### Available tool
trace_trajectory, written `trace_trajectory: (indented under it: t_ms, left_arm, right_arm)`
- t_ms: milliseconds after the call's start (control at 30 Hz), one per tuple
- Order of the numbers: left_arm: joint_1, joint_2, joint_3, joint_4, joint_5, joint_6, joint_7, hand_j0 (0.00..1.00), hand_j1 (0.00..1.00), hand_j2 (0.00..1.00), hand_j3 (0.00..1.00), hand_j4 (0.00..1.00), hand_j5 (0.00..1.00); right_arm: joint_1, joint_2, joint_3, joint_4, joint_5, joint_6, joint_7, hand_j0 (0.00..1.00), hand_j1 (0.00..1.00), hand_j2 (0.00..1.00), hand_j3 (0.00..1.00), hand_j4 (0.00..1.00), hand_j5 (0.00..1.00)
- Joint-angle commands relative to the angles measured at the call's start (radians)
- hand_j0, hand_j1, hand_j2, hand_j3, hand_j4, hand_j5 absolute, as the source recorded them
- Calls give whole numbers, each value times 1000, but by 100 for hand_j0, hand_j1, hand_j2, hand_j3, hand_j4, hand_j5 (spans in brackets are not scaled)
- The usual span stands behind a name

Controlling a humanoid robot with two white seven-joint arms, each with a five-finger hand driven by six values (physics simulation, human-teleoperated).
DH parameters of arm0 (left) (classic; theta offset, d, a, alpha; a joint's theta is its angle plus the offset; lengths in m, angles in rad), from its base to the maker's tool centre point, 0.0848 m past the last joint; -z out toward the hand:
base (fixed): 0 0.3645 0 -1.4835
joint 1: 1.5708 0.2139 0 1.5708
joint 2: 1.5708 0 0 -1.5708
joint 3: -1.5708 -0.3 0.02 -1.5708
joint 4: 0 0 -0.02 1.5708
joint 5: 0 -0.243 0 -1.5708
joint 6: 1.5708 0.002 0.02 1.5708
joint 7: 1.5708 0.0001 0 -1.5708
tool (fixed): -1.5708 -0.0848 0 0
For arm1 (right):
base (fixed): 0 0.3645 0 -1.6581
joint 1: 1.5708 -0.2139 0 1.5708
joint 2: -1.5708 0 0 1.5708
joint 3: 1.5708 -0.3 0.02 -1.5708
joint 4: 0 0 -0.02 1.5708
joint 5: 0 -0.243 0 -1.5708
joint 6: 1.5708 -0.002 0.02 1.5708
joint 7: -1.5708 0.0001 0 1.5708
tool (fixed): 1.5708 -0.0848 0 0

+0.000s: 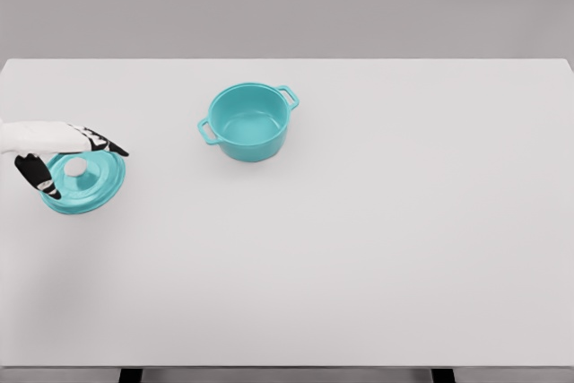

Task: Cover the pot with left arm

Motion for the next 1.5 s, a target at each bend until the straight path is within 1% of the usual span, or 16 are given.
trace_trajectory:
  t_ms: [0, 100, 167, 233, 333, 467, 667, 767, 1133, 1200, 1467]
  left_arm:
    - [0, 3, -2, 3, 1, 2, 0, 98, 98, 98, 98, 98, 98]
    - [2, 0, -4, 20, -2, 2, 0, 93, 93, 93, 93, 93, 93]
    - [0, -13, -2, 51, -41, 2, 0, 92, 92, 92, 92, 92, 92]
    - [0, -14, -2, 54, -44, 2, 0, 90, 90, 90, 90, 90, 90]
    - [0, -14, -2, 54, -44, 2, 0, 79, 79, 79, 79, 79, 79]
    - [0, -14, -2, 54, -45, 2, 0, 79, 79, 79, 79, 79, 79]
    - [0, -14, -2, 54, -45, 2, 0, 76, 76, 76, 76, 76, 76]
    - [0, -14, -2, 54, -45, 2, 0, 73, 73, 73, 73, 73, 73]
    - [0, -14, -2, 57, -45, 2, 0, 73, 73, 73, 73, 73, 73]
    - [0, -14, -2, 57, -45, 2, 0, 70, 70, 70, 70, 70, 70]
    - [0, -14, -2, 57, -47, 2, 0, 67, 67, 67, 67, 67, 67]
  right_arm:
    - [0, 0, 0, 0, 0, 0, 0, 100, 100, 100, 100, 100, 100]
    - [0, 0, 0, 0, 0, 0, 0, 100, 100, 100, 100, 100, 100]
    - [0, 0, 0, 0, 0, 0, 0, 100, 100, 100, 100, 100, 100]
    - [0, 0, 0, 0, 0, 0, 0, 100, 100, 100, 100, 100, 100]
    - [0, 0, 0, 0, 0, 0, 0, 100, 100, 100, 100, 100, 100]
    - [0, 0, 0, 0, 0, 0, 0, 100, 100, 100, 100, 100, 100]
    - [0, 0, 0, 0, 0, 0, 0, 100, 100, 100, 100, 100, 100]
    - [0, 0, 0, 0, 0, 0, 0, 100, 100, 100, 100, 100, 100]
    - [0, 0, 0, 0, 0, 0, 0, 100, 100, 100, 100, 100, 100]
    - [0, 0, 0, 0, 0, 0, 0, 100, 100, 100, 100, 100, 100]
    - [0, 0, 0, 0, 0, 0, 0, 100, 100, 100, 100, 100, 100]
